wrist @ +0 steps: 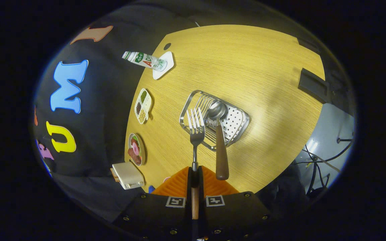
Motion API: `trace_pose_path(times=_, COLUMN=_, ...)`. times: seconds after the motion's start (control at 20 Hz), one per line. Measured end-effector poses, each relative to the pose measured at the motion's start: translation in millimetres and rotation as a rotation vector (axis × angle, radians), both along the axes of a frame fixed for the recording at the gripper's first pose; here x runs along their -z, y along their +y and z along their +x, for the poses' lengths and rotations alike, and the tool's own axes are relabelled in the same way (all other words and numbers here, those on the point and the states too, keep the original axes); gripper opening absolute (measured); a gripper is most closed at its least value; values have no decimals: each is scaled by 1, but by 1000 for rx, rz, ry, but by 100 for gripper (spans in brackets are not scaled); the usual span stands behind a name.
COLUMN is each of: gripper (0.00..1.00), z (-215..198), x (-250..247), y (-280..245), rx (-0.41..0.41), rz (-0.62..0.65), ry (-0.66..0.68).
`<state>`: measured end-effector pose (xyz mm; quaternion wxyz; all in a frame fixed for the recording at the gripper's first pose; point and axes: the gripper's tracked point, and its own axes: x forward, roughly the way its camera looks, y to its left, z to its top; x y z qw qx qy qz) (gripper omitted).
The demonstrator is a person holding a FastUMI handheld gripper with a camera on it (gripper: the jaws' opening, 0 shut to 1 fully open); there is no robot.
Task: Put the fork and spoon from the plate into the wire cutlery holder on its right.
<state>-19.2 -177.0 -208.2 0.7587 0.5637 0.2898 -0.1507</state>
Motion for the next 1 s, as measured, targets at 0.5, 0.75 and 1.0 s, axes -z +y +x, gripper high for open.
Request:
trace_pose_path(times=0.5, gripper=24, z=3, x=-11, y=-11, rx=51, rz=63, ry=-46)
trace_pose_path(times=0.75, gripper=24, z=0, x=-12, y=-12, rx=60, rz=69, ry=-52)
trace_pose_path(times=1.0, gripper=37, z=-4, x=-12, y=-15, rx=76, rz=74, ry=-48)
